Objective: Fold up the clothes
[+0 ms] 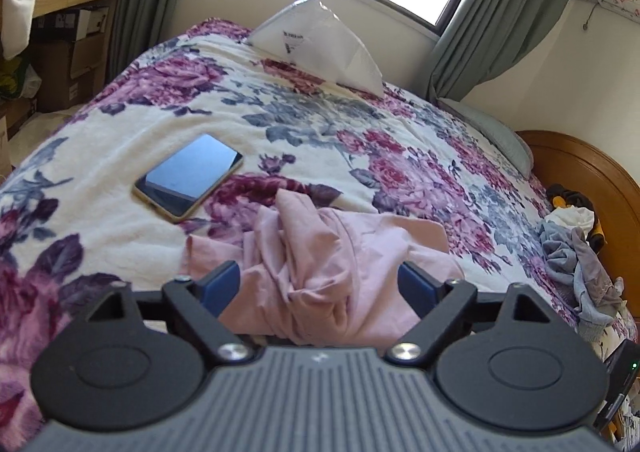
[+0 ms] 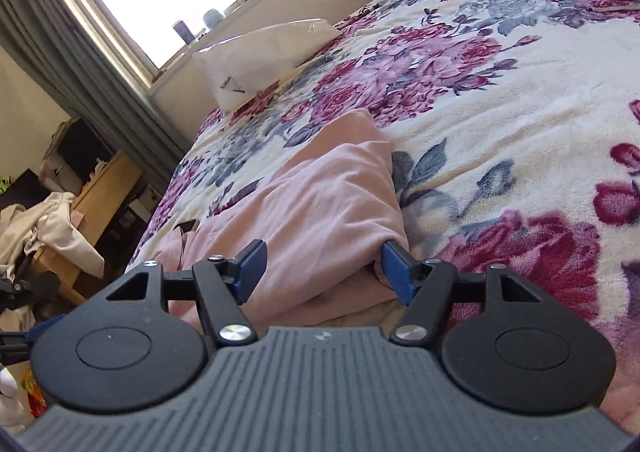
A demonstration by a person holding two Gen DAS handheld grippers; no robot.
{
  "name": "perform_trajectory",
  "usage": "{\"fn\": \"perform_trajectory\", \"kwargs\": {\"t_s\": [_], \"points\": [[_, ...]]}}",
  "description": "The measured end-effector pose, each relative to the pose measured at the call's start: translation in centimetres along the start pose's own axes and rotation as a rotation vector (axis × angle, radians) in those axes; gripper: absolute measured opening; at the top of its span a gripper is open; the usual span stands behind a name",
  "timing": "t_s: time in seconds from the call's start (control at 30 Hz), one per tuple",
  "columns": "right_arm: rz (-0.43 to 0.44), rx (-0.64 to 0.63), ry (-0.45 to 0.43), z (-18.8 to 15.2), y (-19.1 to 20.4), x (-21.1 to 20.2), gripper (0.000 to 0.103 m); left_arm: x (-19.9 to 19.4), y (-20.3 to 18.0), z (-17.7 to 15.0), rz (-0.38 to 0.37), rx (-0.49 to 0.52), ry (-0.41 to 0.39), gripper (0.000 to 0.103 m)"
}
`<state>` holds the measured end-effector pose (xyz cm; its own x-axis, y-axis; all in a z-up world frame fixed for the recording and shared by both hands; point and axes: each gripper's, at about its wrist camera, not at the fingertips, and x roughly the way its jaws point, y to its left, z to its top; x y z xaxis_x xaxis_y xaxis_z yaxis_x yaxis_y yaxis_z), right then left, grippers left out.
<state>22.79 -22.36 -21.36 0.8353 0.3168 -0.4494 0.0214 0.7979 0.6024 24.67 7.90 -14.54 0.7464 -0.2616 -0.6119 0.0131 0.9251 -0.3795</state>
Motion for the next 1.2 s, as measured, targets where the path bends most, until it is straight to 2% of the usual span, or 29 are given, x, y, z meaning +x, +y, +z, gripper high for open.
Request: {"fn": "perform_trajectory", "kwargs": {"t_s": [0.03,0.07,0.1,0.13,0.17,0.27,0.37,0.4,0.5,0.53,0.6,0.67,0.7,0.73,0.8,1.0,1.1,1.2], "points": [[0.011,0.023,-0.007,0.0,-0.4,0.1,0.07,1.0,0.1,-0.2,0.01,-0.008,0.019,0.082],[0.023,0.052,-0.019,0.0,-0.7,0.3,0.071,1.6,0.3,-0.3,0.022,-0.014,0.034,0.063],[0.036,0.076,-0.027,0.0,-1.0,0.2,0.073,2.2,0.5,-0.4,0.034,-0.02,0.048,0.026],[0.046,0.097,-0.033,0.1,-1.6,-0.1,0.074,2.9,1.1,-0.6,0.053,-0.043,0.068,0.015],[0.056,0.117,-0.04,0.2,-2.1,-0.4,0.074,3.5,1.9,-0.8,0.074,-0.069,0.089,0.014],[0.044,0.161,-0.071,0.4,-2.6,-1.2,0.074,3.3,3.7,-1.2,0.102,-0.091,0.074,0.012],[-0.039,0.174,-0.148,0.6,-2.8,-2.3,0.075,2.5,4.1,-1.5,0.214,-0.04,0.05,0.004],[-0.027,0.196,-0.139,0.6,-3.4,-1.9,0.078,2.5,4.9,-1.5,0.236,-0.056,0.056,0.004],[0.036,0.26,-0.084,0.6,-5.0,-0.3,0.092,1.6,6.9,-1.5,0.195,-0.161,0.075,0.004],[0.069,0.276,-0.043,0.4,-5.2,0.8,0.092,1.2,6.9,-1.4,0.19,-0.159,0.072,0.004],[0.044,0.244,0.012,-0.1,-4.9,2.8,0.092,0.4,6.4,-1.4,0.186,-0.134,0.067,0.006],[0.019,0.183,0.007,-0.5,-4.1,3.0,0.062,-0.3,5.5,-1.5,0.183,-0.097,0.067,0.013],[0.008,0.153,0.004,-0.7,-3.7,3.1,0.039,-0.5,5.2,-1.6,0.169,-0.086,0.07,0.016],[-0.003,0.122,0.001,-0.8,-3.3,3.1,0.026,-0.5,4.8,-1.7,0.162,-0.076,0.073,0.019],[0.002,0.132,-0.02,-0.6,-3.5,2.2,0.021,-0.5,4.2,-2.0,0.148,-0.057,0.079,0.034],[-0.027,0.088,-0.12,3.5,-6.0,-3.2,0.019,-0.6,2.7,-2.8,0.093,-0.03,0.097,0.035],[-0.107,0.059,-0.214,6.9,-8.0,-6.7,0.019,-0.4,2.3,-3.0,0.085,-0.028,0.095,0.035],[-0.152,0.021,-0.257,9.3,-8.6,-8.3,0.02,0.0,2.3,-3.1,0.075,-0.044,0.101,0.035]]}}
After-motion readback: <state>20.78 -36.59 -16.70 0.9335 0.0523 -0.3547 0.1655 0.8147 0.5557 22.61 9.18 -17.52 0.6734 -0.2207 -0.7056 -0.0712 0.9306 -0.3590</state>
